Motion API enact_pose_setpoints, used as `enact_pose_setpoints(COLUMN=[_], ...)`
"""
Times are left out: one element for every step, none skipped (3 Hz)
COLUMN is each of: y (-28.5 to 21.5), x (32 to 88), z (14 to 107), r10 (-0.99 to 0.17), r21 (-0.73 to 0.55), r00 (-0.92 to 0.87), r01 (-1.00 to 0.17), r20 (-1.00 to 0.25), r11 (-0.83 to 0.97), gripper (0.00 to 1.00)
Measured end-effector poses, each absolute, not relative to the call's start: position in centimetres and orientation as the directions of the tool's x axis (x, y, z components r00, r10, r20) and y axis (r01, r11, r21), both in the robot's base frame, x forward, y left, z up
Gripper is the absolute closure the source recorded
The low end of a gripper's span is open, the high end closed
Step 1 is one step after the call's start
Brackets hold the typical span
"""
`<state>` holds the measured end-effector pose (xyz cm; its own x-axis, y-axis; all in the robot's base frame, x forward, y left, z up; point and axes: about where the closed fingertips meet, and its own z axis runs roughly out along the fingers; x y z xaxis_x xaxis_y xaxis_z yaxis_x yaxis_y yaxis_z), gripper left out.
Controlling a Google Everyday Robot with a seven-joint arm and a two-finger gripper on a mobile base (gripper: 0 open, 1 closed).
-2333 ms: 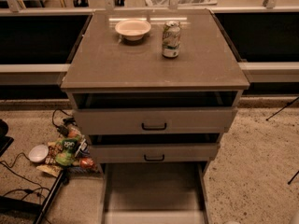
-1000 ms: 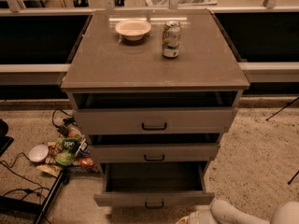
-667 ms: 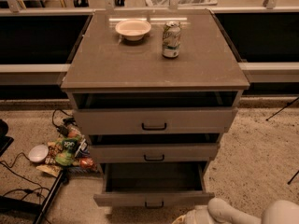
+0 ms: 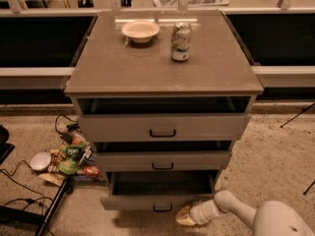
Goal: Close bottom drawer
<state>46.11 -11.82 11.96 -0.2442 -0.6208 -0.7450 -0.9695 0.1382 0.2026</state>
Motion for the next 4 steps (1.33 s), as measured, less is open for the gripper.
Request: enact_pose_setpoints(y=[-11.8,-13.1,-15.3,-15.3], x=[46.0,49.7,55.0,55.0], z=[12.0,12.3,12.9,12.9], r10=[-0.621,-0.622,-0.636,-0.636], r21=[0.203,0.168,0.118,0.118], r00=[-0.244,-0.240,-0.241,-0.241], r01=[-0.969,-0.970,-0.966,-0.966], r20=[-0.745,-0.745,-0.733,-0.733], r11=[0.138,0.174,0.230,0.230], gripper=[1.00,1.00,1.00,1.00])
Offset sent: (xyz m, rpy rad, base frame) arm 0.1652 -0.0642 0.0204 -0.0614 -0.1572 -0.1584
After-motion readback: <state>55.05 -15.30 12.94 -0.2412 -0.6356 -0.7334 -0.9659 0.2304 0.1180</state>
